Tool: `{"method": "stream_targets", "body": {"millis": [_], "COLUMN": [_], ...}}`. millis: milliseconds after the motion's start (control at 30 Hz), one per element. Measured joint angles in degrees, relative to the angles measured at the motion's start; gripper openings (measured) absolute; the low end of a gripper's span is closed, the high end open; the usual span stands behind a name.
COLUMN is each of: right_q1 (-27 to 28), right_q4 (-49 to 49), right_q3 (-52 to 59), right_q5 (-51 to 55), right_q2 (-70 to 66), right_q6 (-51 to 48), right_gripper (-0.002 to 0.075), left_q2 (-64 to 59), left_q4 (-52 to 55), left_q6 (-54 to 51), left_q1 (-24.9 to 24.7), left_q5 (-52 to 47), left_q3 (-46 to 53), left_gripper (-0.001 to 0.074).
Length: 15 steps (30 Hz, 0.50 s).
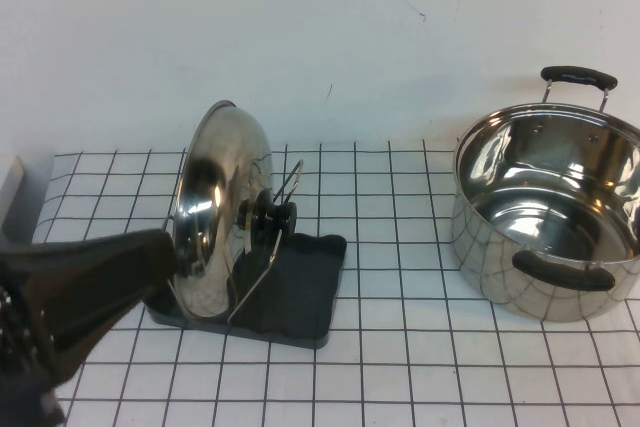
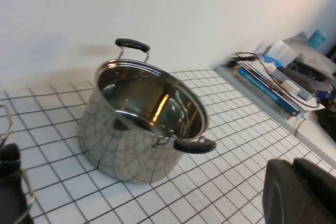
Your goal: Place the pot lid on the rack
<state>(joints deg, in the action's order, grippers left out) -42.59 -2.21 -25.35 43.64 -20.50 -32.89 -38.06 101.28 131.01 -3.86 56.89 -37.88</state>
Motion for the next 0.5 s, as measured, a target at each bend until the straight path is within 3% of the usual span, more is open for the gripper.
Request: {"method": "stream_targets", "body": {"millis": [167, 367, 500], "right_q1": [0.0, 0.0, 0.0], "right_q4": [-0.1, -0.3, -0.3], "right_q3": [0.0, 0.0, 0.0], "right_q5": [0.0, 0.0, 0.0], "right_q2": [0.0, 0.0, 0.0], "right_q6": [0.0, 0.1, 0.1], "right_gripper": [-0.0001, -0.0001, -0.0001], "left_q2": [8.6, 18.6, 19.4], "left_q4": [0.0, -0.4, -2.1], "left_q6": [-1.5, -20.0, -24.0], "left_q1": [-5.3, -5.0, -5.0], "left_q5": [-5.5, -16.4, -27.1], "left_q3": [0.4, 0.9, 1.3], "left_gripper": [-0.0001, -0.0001, -0.0001]}}
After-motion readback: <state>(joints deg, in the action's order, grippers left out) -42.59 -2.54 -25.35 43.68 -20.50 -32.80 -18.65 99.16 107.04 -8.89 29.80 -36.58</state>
